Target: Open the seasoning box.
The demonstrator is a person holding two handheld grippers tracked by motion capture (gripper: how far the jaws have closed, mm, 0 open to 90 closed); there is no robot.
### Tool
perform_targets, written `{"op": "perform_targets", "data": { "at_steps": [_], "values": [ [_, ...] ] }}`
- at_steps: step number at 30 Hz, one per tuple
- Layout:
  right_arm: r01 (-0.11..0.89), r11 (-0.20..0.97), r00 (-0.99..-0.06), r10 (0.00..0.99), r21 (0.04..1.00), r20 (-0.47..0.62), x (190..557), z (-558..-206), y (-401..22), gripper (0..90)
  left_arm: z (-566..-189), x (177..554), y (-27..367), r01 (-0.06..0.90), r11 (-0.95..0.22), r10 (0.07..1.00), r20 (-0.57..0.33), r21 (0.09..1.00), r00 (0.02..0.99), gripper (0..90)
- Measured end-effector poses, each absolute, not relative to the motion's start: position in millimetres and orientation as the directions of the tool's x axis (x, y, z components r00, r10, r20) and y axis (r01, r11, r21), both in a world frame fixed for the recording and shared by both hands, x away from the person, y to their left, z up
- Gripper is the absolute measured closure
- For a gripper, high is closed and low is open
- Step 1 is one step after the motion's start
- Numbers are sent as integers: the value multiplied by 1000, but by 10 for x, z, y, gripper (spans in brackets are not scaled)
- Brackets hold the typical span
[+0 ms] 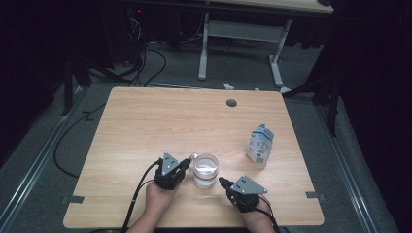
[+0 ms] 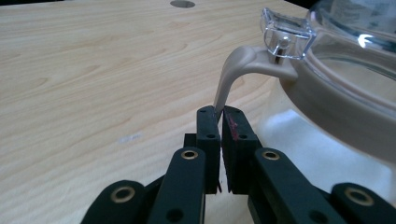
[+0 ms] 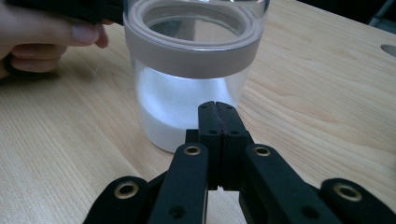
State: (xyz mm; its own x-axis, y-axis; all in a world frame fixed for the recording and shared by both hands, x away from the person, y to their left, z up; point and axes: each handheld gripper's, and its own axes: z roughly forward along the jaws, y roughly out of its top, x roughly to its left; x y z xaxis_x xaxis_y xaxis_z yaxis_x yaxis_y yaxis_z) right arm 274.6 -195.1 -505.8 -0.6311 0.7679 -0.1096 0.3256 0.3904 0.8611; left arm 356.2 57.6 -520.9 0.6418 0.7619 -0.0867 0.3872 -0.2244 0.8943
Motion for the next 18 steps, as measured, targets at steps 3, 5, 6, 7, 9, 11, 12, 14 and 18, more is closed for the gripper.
{"op": "perform_targets", "data": {
  "at_steps": [3, 5, 6, 7, 9, 11, 12, 14, 18],
  "values": [
    [325, 385, -630, 769, 864, -106, 2749, -5055, -1964, 898, -5208, 3629, 535, 384, -229, 755, -86, 894, 650, 862],
    [326, 383, -628, 771, 864, -105, 2750, -5056, -1972, 898, -5211, 3654, 522, 388, -220, 753, -97, 895, 651, 865],
    [326, 385, -628, 771, 863, -107, 2750, -5056, -1975, 897, -5210, 3654, 521, 389, -218, 756, -97, 895, 647, 863],
    [326, 385, -627, 772, 863, -107, 2750, -5056, -1979, 896, -5215, 3651, 521, 392, -211, 755, -106, 895, 647, 858],
    [326, 382, -624, 774, 865, -106, 2749, -5054, -1989, 892, -5212, 3626, 535, 389, -205, 751, -110, 898, 650, 828],
    [327, 377, -620, 778, 866, -104, 2749, -5051, -2002, 892, -5204, 3584, 571, 386, -197, 753, -114, 901, 649, 755],
    [328, 374, -619, 779, 868, -101, 2751, -5052, -2009, 892, -5199, 3560, 605, 388, -189, 753, -120, 902, 647, 741],
    [333, 368, -616, 782, 868, -95, 2757, -5054, -2022, 894, -5195, 3518, 683, 385, -177, 756, -126, 906, 643, 735],
    [341, 360, -612, 786, 868, -86, 2775, -5052, -2038, 899, -5177, 3442, 898, 386, -176, 773, -115, 906, 624, 747]
  ]
}}
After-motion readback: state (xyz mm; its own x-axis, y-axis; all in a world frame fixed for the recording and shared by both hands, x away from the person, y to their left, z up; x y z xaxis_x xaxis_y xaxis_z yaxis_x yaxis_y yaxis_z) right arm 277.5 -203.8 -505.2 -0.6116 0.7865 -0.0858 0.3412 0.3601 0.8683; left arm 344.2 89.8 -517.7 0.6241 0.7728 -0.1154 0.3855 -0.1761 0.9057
